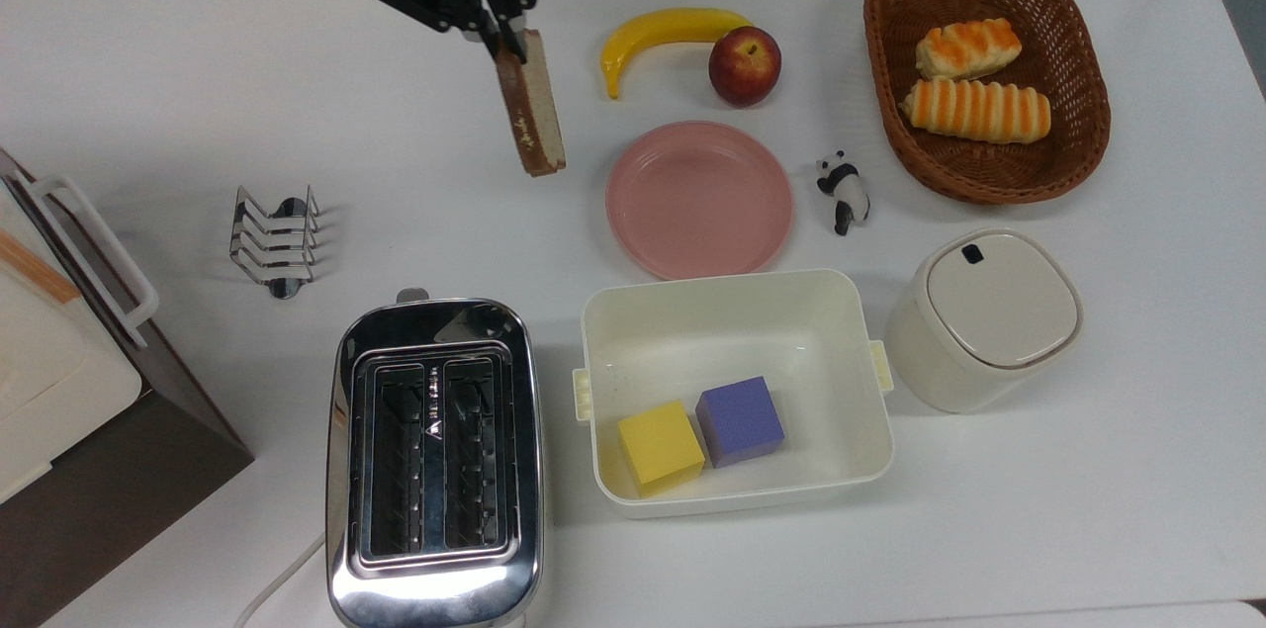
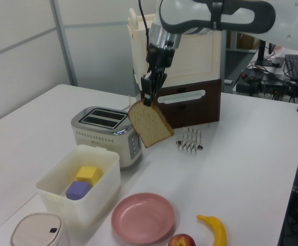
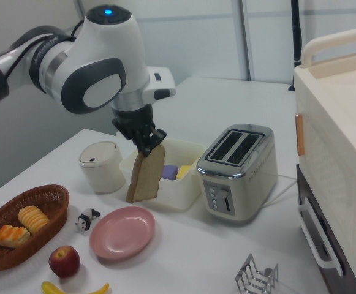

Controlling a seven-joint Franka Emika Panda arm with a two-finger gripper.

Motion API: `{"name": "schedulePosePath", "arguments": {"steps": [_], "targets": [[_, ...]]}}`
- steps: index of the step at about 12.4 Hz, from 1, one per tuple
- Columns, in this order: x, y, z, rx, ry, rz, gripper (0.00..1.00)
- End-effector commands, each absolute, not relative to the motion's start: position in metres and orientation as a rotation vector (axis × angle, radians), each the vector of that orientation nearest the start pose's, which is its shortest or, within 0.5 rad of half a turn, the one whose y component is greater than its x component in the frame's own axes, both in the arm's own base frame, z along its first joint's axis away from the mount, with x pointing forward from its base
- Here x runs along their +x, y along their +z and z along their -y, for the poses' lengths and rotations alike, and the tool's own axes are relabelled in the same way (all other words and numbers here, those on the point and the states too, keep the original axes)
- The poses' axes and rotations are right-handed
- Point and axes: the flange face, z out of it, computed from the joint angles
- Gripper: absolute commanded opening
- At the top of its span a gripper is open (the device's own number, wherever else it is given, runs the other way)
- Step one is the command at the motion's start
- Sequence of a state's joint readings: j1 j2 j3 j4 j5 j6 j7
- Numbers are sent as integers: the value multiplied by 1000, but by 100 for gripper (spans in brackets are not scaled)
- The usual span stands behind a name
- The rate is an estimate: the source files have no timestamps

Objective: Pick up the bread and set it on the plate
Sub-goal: 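Carry the bread slice over the pink plate and lower it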

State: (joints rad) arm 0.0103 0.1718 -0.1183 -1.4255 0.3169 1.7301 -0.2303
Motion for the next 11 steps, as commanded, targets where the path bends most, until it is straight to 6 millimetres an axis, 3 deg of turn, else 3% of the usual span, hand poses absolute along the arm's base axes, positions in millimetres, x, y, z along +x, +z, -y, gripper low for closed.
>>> {"name": "schedulePosePath", "arguments": {"steps": [1,6,11], "targets": [[627,573,-2,-2907,-104,248,9],[645,511,-60,-2956,57,373,9],[650,478,-81,-2983,135,416,9]]}}
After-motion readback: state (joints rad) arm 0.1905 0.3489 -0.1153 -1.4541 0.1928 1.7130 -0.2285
